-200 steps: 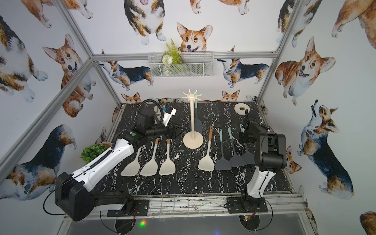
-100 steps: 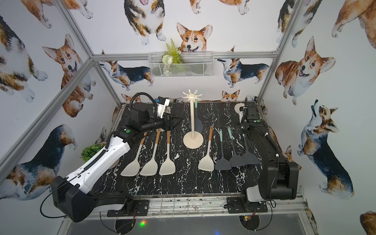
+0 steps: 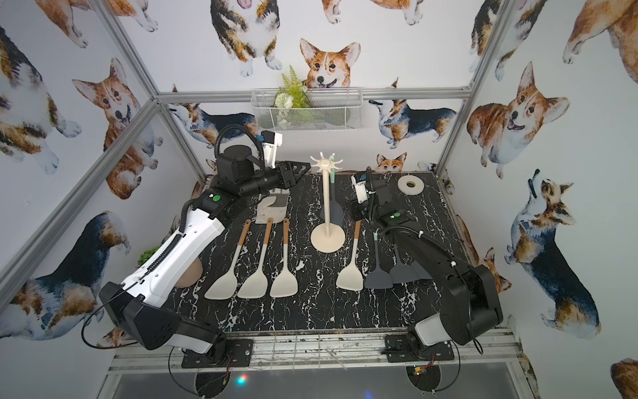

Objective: Take the spatula off the kitchen utensil rack
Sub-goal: Take off the spatula from the rack.

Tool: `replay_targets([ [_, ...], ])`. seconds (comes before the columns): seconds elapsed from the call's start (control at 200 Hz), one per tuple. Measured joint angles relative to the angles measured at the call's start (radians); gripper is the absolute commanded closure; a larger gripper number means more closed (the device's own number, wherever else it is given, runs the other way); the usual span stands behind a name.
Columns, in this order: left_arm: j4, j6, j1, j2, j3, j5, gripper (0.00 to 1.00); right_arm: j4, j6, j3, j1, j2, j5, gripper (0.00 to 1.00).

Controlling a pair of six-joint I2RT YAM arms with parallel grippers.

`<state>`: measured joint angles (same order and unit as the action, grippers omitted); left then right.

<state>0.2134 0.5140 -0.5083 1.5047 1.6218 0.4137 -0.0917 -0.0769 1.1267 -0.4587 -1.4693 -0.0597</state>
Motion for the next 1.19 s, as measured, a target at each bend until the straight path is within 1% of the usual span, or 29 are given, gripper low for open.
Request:
replay_targets([
  [0.195, 0.022, 0.032, 0.000, 0.067, 0.077, -0.004, 0.51, 0.095, -0.001, 0.018, -0.011, -0.056, -0.018, 0.49],
  [0.42, 0.055, 0.066, 0.000, 0.148, 0.166, 0.020, 0.56, 0.179, 0.000, 0.040, -0.015, -0.100, -0.063, 0.48],
  [0.791, 0.061, 0.073, 0.000, 0.179, 0.177, 0.037, 0.59, 0.228, 0.007, 0.095, -0.028, -0.174, -0.132, 0.47],
  [0.941, 0.059, 0.074, 0.000, 0.179, 0.175, 0.037, 0.60, 0.231, 0.025, 0.079, -0.030, -0.159, -0.122, 0.45],
  [1.011, 0.054, 0.074, 0.000, 0.179, 0.172, 0.042, 0.61, 0.235, 0.042, 0.042, -0.031, -0.130, -0.101, 0.42],
  [1.186, 0.050, 0.074, 0.000, 0.180, 0.170, 0.052, 0.62, 0.240, 0.078, -0.053, -0.022, -0.046, -0.035, 0.42],
])
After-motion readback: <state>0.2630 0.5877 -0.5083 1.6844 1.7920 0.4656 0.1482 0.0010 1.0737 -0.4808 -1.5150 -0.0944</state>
